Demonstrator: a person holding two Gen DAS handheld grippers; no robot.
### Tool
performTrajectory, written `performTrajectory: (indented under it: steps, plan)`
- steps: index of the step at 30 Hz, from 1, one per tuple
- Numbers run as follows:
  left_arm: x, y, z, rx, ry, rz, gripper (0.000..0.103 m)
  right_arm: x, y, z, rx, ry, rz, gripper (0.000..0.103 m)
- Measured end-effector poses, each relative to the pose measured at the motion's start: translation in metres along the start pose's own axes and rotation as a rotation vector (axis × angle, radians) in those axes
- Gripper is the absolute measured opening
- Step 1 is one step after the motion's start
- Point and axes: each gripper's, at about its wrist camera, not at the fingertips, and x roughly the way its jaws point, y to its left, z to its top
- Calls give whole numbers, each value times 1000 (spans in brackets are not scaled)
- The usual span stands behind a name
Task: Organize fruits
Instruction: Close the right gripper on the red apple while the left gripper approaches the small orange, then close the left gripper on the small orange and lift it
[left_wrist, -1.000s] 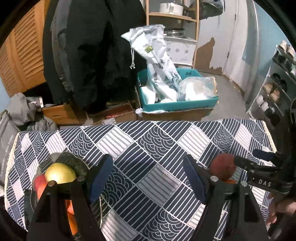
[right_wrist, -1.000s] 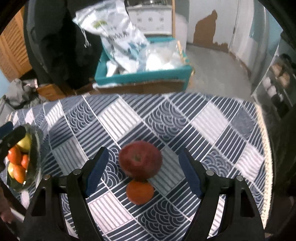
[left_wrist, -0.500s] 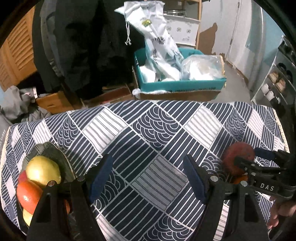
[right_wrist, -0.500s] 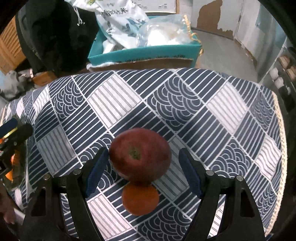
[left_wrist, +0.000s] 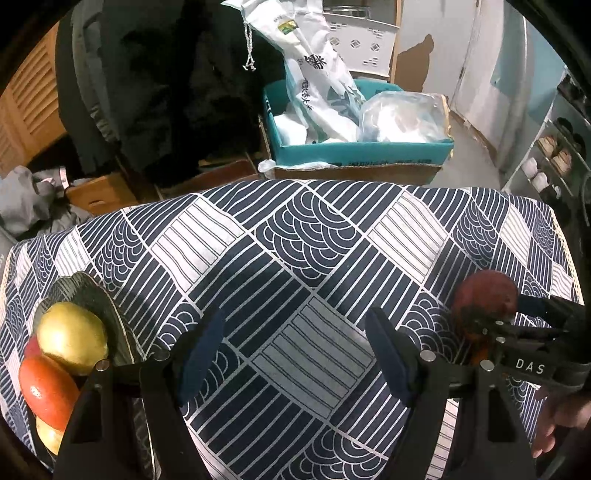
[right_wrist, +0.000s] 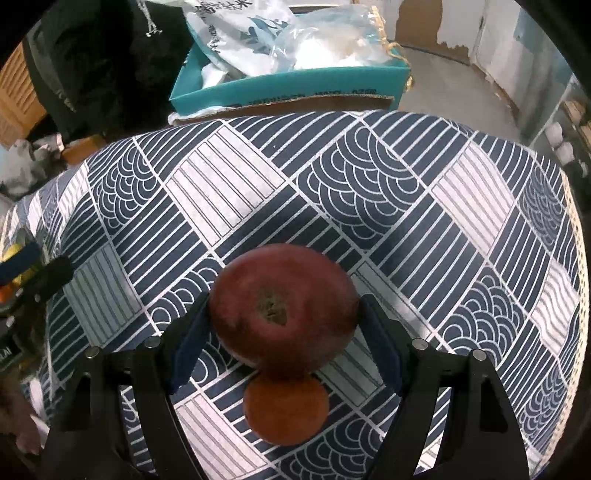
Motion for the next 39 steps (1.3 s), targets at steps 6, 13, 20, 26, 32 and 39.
performTrajectory:
  steps: [6, 13, 20, 26, 32, 39]
  plan:
    - [-3, -4, 0, 9, -3, -7, 80, 0, -1, -1, 13, 10, 7, 79]
    - [-7, -11, -2, 25, -2, -19, 80, -5, -1, -6, 12, -5, -19, 78]
    - [-14, -22, -3, 22, 0, -58, 80, -39, -13, -6, 35, -101, -47, 78]
    - [-20, -42, -4, 51, -2, -103, 80, -61, -26, -11, 50, -139, -89, 78]
    - [-23, -65, -10, 85, 7, -143, 80, -74, -42, -23, 86, -152, -101, 78]
    - [-21, -97, -17, 114, 37, -208, 80, -85, -68, -45, 115, -140, -132, 78]
